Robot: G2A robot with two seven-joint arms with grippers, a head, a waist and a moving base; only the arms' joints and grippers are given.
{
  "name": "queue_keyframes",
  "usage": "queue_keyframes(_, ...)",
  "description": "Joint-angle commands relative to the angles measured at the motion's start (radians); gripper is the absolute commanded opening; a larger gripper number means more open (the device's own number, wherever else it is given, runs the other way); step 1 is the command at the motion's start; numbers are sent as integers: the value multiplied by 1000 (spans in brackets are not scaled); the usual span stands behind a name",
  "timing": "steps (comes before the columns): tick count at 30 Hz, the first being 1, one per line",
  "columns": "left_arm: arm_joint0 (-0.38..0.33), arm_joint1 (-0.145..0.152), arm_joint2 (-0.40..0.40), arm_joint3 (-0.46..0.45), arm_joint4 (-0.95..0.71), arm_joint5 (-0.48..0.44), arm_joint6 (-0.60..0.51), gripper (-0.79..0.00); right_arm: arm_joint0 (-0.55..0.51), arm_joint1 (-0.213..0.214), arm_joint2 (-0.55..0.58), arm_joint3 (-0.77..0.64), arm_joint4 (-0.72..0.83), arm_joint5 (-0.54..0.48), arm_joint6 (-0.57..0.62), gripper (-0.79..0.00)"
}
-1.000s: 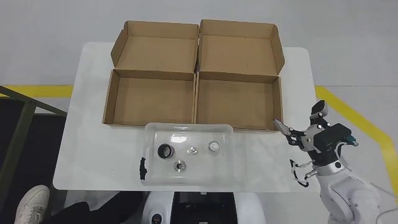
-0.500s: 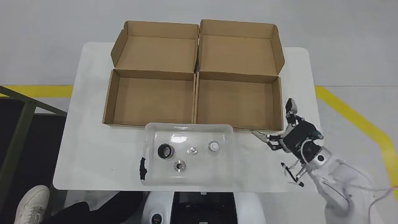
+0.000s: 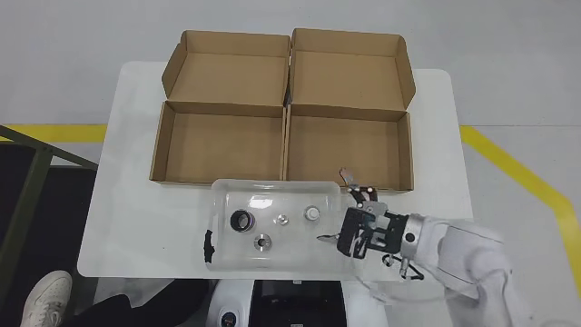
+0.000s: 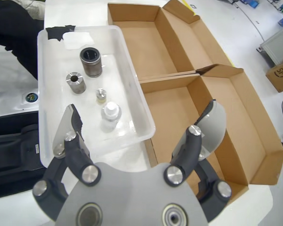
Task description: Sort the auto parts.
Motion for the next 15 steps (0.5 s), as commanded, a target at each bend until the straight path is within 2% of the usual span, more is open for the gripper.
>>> queue_keyframes(1, 0, 0, 0, 0, 0, 0, 0, 0, 12, 6, -40, 0, -1, 0, 43, 0)
queue_keyframes(8, 0, 0, 0, 0, 0, 0, 0, 0, 62, 19, -121, 45, 39, 2, 175, 0)
queue_keyframes(15, 0, 0, 0, 0, 0, 0, 0, 0, 125, 23, -182, 99, 130, 46, 305, 0)
